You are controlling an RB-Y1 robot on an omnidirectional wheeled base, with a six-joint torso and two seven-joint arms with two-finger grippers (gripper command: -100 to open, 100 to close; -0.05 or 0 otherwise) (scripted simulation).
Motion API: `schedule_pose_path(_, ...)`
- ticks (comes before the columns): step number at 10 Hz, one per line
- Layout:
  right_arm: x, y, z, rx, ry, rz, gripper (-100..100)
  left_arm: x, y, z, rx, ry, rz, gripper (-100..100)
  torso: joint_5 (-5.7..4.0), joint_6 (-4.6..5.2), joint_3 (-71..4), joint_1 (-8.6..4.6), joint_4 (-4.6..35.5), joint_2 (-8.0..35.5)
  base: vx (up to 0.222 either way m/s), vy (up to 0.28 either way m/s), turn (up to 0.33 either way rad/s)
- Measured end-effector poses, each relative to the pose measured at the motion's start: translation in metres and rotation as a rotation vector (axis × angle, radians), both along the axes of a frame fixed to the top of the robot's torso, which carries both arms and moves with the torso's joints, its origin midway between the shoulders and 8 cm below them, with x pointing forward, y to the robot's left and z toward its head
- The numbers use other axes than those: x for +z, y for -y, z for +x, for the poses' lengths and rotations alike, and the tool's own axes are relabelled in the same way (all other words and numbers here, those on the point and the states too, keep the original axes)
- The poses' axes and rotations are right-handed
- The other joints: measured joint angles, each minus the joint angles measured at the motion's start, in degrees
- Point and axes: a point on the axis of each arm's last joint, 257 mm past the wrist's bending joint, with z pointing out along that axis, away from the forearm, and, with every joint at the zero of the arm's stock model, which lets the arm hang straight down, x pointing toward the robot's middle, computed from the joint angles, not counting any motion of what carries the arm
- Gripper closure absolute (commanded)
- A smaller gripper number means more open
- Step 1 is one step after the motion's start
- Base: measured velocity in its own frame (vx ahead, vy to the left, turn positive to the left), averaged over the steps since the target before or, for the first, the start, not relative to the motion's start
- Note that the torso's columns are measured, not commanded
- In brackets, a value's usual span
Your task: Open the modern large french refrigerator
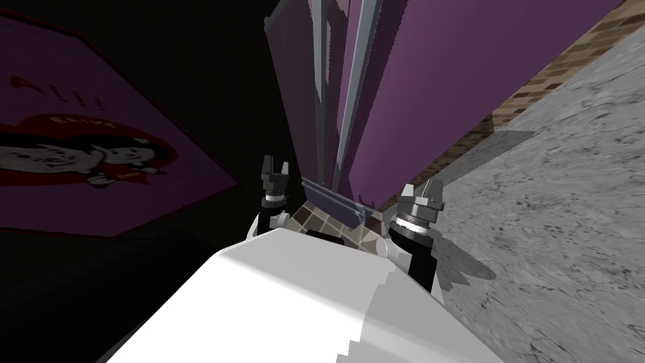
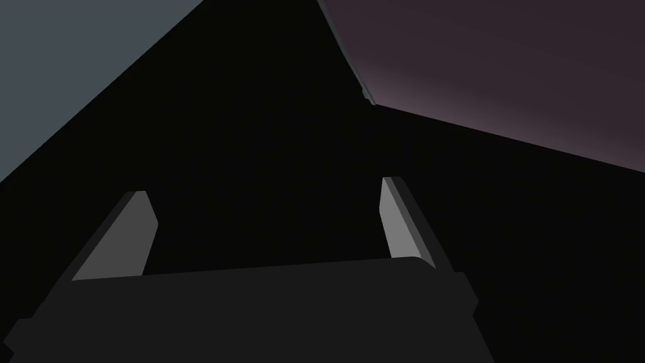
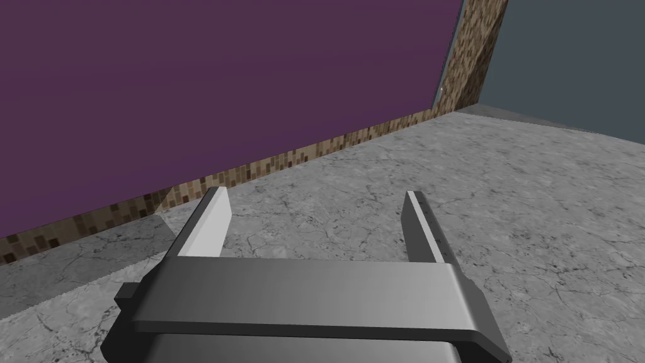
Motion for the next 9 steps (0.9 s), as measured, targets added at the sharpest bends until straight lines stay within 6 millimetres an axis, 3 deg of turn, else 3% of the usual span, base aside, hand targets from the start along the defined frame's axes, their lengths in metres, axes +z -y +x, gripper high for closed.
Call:
schedule_pose_path(2, 0.0000, 0.0000, 0.0000, 0.000, 0.000, 0.000, 0, 0.0000, 0.0000, 0.0000, 0.000, 0.000, 0.000, 0, 0.00, 0.00, -12.0, 0.00, 6.0, 6.0, 0.000, 0.000, 0.000)
schedule_pose_path(9, 0.0002, 0.0000, -0.0001, 0.000, 0.000, 0.000, 0, 0.0001, 0.0000, -0.0001, 0.000, 0.000, 0.000, 0, 0.00, 0.00, -70.7, 0.00, 35.4, 35.4, 0.000, 0.000, 0.000)
